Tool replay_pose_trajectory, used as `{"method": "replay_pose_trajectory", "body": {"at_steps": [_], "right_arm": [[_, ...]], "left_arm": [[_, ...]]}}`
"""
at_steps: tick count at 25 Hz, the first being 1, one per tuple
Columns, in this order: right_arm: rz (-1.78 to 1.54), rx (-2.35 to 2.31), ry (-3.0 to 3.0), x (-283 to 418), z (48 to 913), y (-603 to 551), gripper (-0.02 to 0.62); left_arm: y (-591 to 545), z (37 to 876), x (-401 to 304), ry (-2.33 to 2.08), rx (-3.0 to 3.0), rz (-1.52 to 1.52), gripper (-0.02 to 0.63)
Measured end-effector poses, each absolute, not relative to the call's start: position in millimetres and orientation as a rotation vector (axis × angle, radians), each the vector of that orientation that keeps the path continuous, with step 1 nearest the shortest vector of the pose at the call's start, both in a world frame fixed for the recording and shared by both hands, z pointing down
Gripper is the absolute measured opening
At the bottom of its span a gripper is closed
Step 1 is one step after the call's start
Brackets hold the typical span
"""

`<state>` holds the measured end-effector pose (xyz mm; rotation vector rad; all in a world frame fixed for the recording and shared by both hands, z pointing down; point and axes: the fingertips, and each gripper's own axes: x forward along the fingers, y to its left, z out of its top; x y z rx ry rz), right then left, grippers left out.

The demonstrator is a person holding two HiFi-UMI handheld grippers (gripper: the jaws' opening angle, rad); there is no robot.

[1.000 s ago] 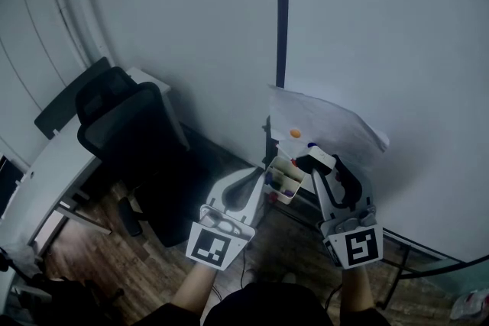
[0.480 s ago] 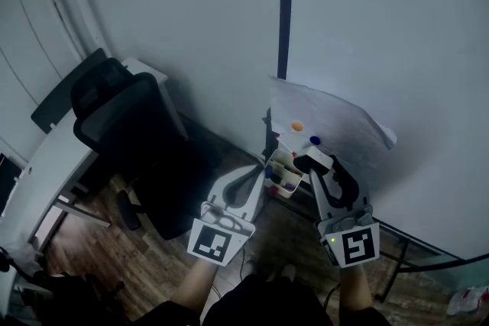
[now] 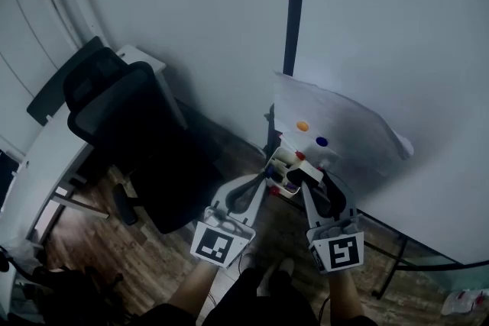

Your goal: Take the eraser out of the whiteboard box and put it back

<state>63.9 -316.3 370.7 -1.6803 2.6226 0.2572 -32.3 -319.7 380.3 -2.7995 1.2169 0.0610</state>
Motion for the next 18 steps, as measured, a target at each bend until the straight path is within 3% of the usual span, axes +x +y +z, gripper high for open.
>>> {"method": "replay_pose_trajectory", "body": {"at_steps": [18], "right_arm": [[0.116, -1.735, 2.661, 62, 448, -340, 0.138]], "left_arm": [[-331, 452, -29, 1.253, -2.921, -0.029, 0.006]]}}
